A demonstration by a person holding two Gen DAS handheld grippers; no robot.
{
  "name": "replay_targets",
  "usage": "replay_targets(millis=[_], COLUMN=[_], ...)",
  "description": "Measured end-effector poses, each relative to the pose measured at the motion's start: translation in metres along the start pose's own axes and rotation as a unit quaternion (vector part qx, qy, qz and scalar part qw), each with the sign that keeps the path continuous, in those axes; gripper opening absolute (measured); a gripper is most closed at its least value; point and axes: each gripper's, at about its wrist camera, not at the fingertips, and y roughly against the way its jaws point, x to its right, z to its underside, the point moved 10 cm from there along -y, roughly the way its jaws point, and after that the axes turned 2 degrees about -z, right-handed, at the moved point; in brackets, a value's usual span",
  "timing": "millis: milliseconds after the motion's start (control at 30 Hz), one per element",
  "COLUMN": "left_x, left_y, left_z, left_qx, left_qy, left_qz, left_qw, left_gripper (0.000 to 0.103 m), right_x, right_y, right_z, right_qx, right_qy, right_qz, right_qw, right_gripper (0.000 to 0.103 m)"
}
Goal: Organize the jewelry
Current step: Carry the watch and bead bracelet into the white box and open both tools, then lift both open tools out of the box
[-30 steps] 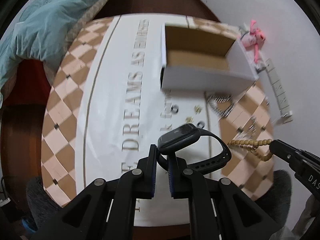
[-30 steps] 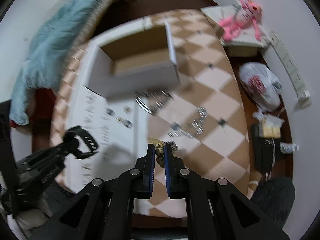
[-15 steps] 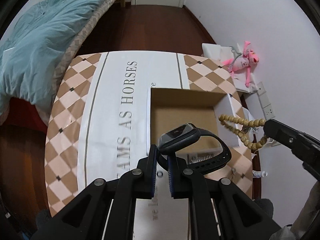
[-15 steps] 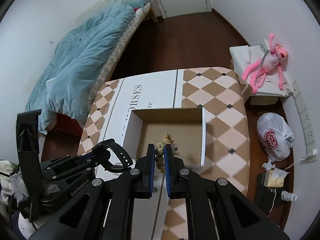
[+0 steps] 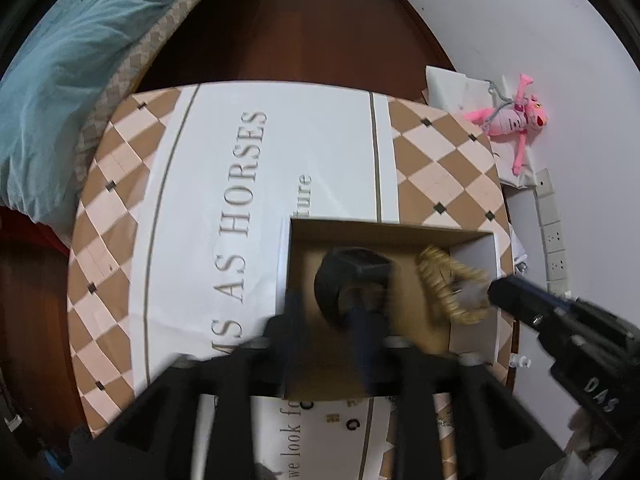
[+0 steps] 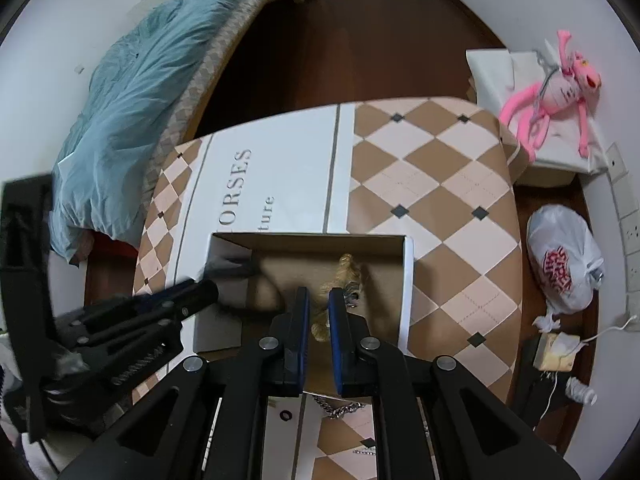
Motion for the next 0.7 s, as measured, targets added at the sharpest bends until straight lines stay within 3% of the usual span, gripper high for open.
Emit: replay_targets(millis=[33, 67, 133, 233, 300, 367, 433, 700], left_x=[0.0, 0.0, -0.001, -0.007, -0.013, -0.021, -0.026, -0.036], left_y=[0.003, 0.008, 0.012, 0.018, 0.022, 0.024, 0.024, 0.012], left_z=[-0.003, -0.005, -0.009, -0.012, -0.014, -0.012, -0.009, 0.014], left_qx=[0.007, 0.016, 0.022, 0.035, 0.053, 0.069, 0.081, 0.084], left_qy=[0.002, 0.005, 0.003, 0.003, 0.001, -0.002, -0.006, -0.017], left_qz=[0.004, 0.005, 0.0, -0.015, -0.033, -0.056, -0.071, -0.098], left_qw=[1.0, 0.9998, 0.9997, 0.9992, 0.9981, 0.996, 0.9942, 0.9915], left_gripper=[0.077, 0.082, 0.083, 0.094, 0.098, 0.098, 0.098, 0.099], right_x=[0.002, 0.004, 0.008, 0.015, 0.02, 0.025, 0.029, 0.037], right_y=[0.0, 0.001, 0.005, 0.011, 0.014, 0.014, 0.01, -0.006], right_z=[0.0, 0.001, 0.001, 0.005, 0.009, 0.015, 0.022, 0.042], right_qx=[-0.001, 0.0, 0.006, 0.013, 0.019, 0.025, 0.023, 0.022], right_qy=[-0.003, -0.003, -0.003, 0.0, 0.003, 0.012, 0.015, 0.025], right_qz=[0.0, 0.001, 0.007, 0.032, 0.058, 0.09, 0.117, 0.169], right_qw=[1.0, 1.0, 1.0, 0.999, 0.998, 0.996, 0.993, 0.985], right_gripper=[0.021, 0.038, 0.048, 0.049, 0.055, 0.08, 0.092, 0.095])
